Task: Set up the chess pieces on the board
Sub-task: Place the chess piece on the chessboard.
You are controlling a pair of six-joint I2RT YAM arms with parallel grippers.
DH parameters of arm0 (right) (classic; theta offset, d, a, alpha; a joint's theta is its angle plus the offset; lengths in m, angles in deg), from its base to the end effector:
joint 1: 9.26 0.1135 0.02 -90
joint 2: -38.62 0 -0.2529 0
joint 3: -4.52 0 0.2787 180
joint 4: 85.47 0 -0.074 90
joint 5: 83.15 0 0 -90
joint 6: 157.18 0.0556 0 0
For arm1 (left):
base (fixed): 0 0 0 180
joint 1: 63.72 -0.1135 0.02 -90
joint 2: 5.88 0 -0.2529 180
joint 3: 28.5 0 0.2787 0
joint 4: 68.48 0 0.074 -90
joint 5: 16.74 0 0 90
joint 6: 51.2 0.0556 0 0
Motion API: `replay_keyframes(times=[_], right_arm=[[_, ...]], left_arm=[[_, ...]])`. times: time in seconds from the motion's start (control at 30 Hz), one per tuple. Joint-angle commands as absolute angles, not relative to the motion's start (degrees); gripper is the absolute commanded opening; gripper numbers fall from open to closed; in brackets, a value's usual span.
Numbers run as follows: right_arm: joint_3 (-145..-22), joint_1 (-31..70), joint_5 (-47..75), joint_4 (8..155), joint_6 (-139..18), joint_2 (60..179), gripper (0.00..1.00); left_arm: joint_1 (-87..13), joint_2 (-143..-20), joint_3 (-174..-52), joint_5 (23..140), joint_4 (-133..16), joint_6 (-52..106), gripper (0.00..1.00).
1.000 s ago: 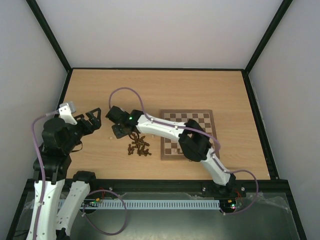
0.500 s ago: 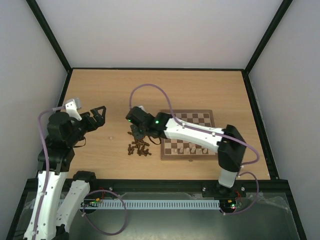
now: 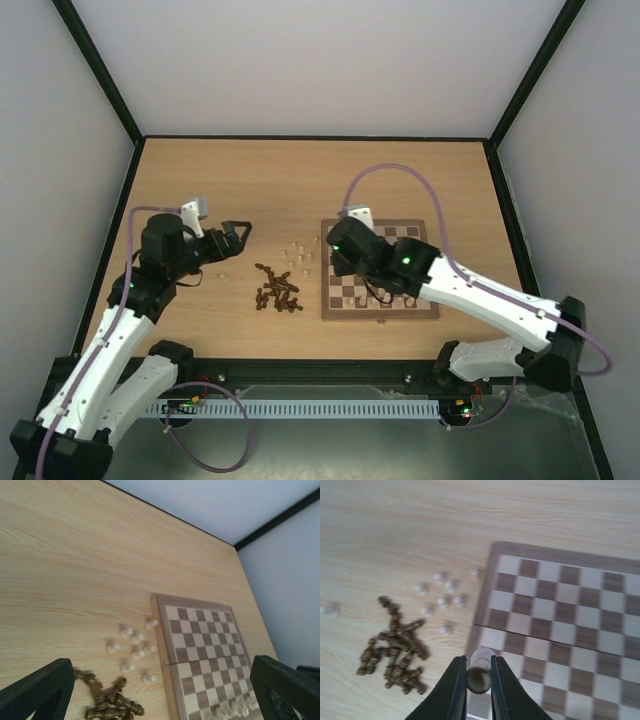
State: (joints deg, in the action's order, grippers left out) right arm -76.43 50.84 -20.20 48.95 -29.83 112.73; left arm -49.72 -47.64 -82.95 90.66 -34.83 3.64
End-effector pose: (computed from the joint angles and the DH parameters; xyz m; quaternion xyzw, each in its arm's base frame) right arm 0.1833 0.2681 0.3126 -0.0737 0.8793 0.1770 0.4359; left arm 0.2113 -0.0698 0.2977 -0.0653 0.8163 -0.3463 0.4576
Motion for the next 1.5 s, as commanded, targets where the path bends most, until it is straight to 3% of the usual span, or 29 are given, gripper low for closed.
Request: replay_keyframes(times=[0.0,0.3,0.83,1.47], right_arm=[[-73.0,47.8,-25.1,40.1,-24.7,106.2,0.09],[-66.8,41.4,-24.6,30.0,-17.2,97.6,0.09],[-56.0,33.9,-21.9,27.5,-8.9,96.3,0.09],[-48.3,33.5,-21.1,23.1,1.0,92.5,0.1]], left_arm=[[-43.5,-50.7,-82.0,87.6,-39.9,1.9,0.99],[-38.9,-50.9,-80.7,85.5,-40.6,2.3,0.99],[-38.9,-52.7,-77.6,91.4,-44.2,4.0,0.99],[-39.0,-52.0,-77.3,95.6,-44.2,4.6,1.0]])
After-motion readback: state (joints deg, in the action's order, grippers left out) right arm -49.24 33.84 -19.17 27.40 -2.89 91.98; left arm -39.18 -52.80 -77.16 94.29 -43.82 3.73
